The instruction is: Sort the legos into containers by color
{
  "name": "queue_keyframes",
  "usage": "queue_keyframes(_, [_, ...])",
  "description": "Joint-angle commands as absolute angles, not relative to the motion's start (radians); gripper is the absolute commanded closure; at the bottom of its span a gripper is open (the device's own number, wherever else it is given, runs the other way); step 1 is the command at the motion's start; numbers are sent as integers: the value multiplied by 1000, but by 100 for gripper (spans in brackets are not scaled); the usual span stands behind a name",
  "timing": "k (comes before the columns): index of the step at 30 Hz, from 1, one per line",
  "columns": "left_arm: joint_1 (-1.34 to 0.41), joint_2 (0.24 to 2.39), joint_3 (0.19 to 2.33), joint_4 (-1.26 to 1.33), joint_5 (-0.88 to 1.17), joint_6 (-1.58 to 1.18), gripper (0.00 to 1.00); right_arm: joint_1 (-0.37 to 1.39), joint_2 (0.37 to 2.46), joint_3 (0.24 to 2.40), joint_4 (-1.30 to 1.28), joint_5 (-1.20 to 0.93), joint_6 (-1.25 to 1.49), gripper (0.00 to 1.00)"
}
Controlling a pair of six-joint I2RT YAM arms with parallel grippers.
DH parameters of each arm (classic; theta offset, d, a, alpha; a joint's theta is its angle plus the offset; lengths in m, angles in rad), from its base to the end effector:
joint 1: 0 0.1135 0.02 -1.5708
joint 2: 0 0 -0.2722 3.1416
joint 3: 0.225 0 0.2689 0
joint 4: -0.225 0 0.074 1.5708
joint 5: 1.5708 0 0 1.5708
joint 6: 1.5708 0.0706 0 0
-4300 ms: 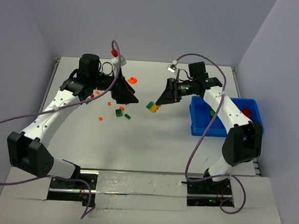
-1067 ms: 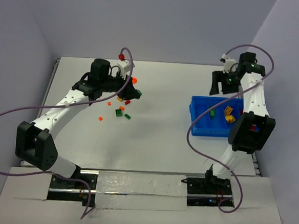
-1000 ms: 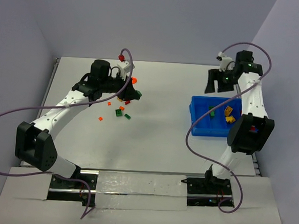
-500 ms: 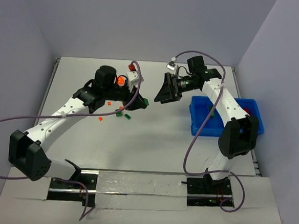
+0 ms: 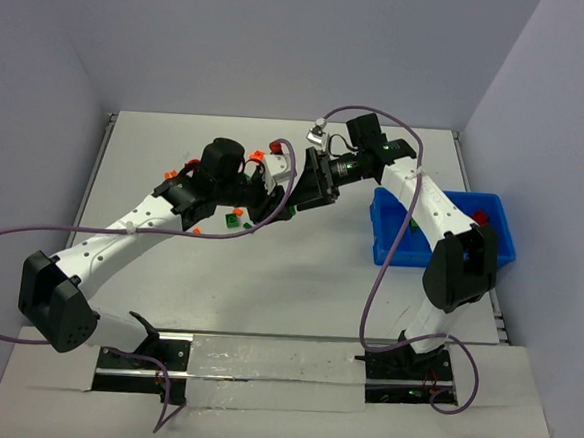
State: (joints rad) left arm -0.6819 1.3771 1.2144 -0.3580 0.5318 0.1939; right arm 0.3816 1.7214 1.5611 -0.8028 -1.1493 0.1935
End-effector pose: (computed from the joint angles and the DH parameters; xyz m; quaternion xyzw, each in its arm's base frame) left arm 0.2515 -0.2503 0.3303 0.4733 0.7003 -0.3375 0.4144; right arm 0.3360 0.2043 0.3155 -0.2371 0.7821 0.5686 0.0937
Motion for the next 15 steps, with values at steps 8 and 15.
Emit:
queue_keyframes(8, [-691, 1385, 1288, -346, 488, 198, 100, 416, 1758, 1527, -757, -1128, 226, 31])
queue_keyframes(15, [-703, 1387, 1287, -354, 474, 217, 100, 414, 1783, 1488, -641, -1254, 366, 33])
